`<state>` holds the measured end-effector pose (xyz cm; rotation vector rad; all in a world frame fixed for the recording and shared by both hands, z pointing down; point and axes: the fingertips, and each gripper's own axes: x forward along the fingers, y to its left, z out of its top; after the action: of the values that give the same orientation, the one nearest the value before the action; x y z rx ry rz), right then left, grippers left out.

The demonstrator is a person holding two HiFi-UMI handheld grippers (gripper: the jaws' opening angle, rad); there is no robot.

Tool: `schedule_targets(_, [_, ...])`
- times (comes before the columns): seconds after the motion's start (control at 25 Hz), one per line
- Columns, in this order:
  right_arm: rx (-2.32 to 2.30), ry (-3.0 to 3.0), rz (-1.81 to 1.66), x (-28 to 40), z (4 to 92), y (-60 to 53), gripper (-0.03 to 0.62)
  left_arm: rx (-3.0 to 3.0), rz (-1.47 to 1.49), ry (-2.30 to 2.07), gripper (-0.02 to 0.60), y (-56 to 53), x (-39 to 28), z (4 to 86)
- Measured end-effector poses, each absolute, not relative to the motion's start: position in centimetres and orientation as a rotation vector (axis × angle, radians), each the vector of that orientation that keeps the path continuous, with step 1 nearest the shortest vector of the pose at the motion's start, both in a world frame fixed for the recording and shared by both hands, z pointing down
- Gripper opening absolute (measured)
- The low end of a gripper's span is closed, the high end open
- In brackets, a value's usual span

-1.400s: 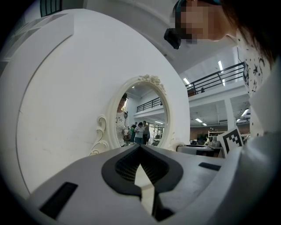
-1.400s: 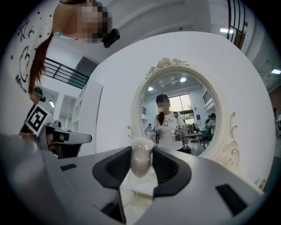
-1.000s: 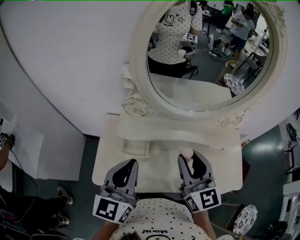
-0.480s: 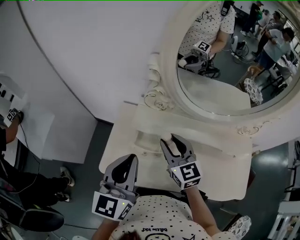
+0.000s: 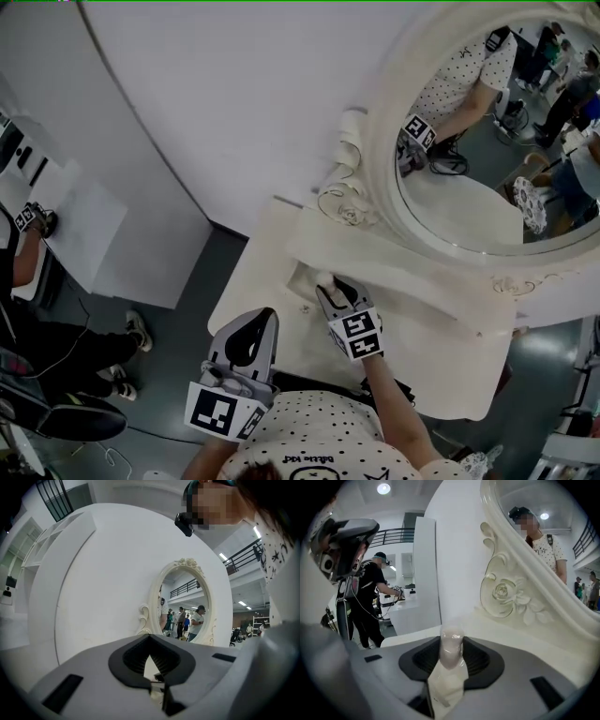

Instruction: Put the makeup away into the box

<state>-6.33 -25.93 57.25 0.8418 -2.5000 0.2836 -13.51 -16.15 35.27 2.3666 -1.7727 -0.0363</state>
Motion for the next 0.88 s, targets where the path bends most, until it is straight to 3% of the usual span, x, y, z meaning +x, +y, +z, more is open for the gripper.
schedule_targets(0.88, [0.728,-2.450,0.302,-8.1,60.1,-25.6,0.190,2.357,-0.032,-1.768,0.005,-16.9,-13.8,35.5])
